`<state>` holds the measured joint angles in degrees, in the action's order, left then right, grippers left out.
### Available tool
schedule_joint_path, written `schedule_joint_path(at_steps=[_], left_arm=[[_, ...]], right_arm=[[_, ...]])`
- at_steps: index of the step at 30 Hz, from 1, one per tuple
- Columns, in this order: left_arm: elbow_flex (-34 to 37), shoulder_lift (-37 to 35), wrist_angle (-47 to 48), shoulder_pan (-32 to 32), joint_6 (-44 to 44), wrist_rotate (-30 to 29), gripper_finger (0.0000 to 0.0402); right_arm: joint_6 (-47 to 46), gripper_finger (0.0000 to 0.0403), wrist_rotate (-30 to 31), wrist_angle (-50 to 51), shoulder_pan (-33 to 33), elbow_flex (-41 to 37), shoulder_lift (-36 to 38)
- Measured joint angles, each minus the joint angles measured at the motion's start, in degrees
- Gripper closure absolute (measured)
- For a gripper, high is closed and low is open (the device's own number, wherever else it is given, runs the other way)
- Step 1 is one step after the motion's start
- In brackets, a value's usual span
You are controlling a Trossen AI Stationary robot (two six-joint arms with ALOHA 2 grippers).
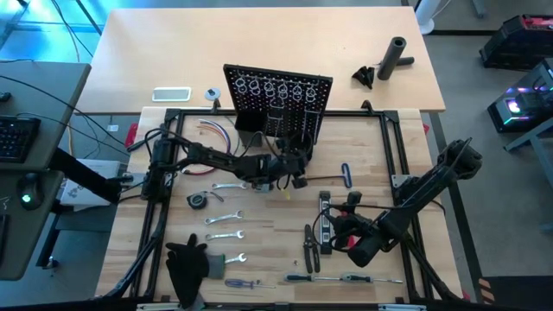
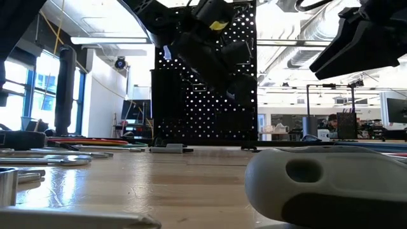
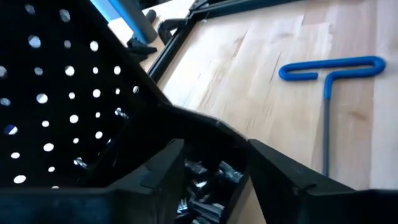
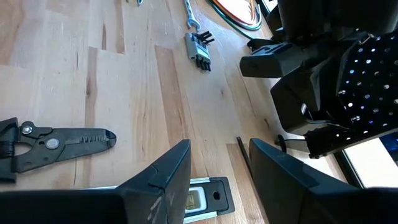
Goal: Hang tools onto peg board
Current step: Put the socket into the small black bin on the black pegboard
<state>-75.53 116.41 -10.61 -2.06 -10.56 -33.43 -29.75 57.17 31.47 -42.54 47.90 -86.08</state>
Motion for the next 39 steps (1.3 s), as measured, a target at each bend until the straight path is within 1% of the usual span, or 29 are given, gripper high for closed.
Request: schedule_joint_path(at_steps=[3,5,7,10,12,15,17,21,26,30,32,34,36,39], left_arm=[[0.0,-1.0,0.2,1.6,-0.4,-0.4,0.0227],[0.0,-2.0,0.0,2.9,-0.6,-0.6,0.0226],[0.0,-3.3,0.4,4.5,-1.7,-0.9,0.0226],[0.0,-5.6,1.7,7.0,-2.6,-1.5,0.0226],[0.0,-7.2,3.6,9.0,-2.6,-1.6,0.0225],[0.0,-9.4,8.1,12.1,-1.6,-1.6,0.0225],[0.0,-10.3,11.9,14.4,-0.4,-1.6,0.0225],[0.0,-11.7,19.9,19.3,3.7,-1.7,0.0225],[0.0,-11.7,28.4,25.1,10.8,-1.7,0.0225],[0.0,-11.7,33.8,29.1,17.9,-2.9,0.0225],[0.0,-11.7,35.3,31.0,21.3,-4.7,0.0225],[0.0,-11.7,35.9,32.8,24.1,-6.1,0.0225],[0.6,-11.7,35.3,34.4,27.1,-7.0,0.0225],[1.6,-11.7,34.3,36.6,31.5,-8.9,0.0225]], right_arm=[[1.1,0.0244,-0.7,-0.3,-0.1,0.0,0.0],[4.3,0.0244,-2.1,-2.7,-0.3,0.0,0.0],[8.6,0.0244,-4.8,-6.3,-0.2,0.0,0.0],[16.0,0.0244,-11.8,-13.6,0.3,0.0,0.0],[20.0,0.0244,-18.8,-18.8,0.9,0.0,0.0],[23.0,0.0244,-29.1,-25.3,2.1,0.0,-0.2],[23.8,0.0244,-33.5,-28.5,2.6,0.0,-0.9],[25.3,0.0244,-37.6,-33.6,3.2,0.0,-3.9],[26.4,0.0244,-42.7,-41.4,4.5,0.0,-10.3],[25.7,0.0244,-43.9,-44.2,5.9,0.0,-14.5],[25.6,0.0244,-44.5,-44.6,6.6,0.0,-15.8],[25.3,0.0244,-46.3,-45.6,7.3,0.0,-16.5],[24.8,0.0245,-48.4,-46.9,7.8,0.0,-17.2],[24.7,0.0246,-49.8,-48.2,8.1,0.0,-17.9]])
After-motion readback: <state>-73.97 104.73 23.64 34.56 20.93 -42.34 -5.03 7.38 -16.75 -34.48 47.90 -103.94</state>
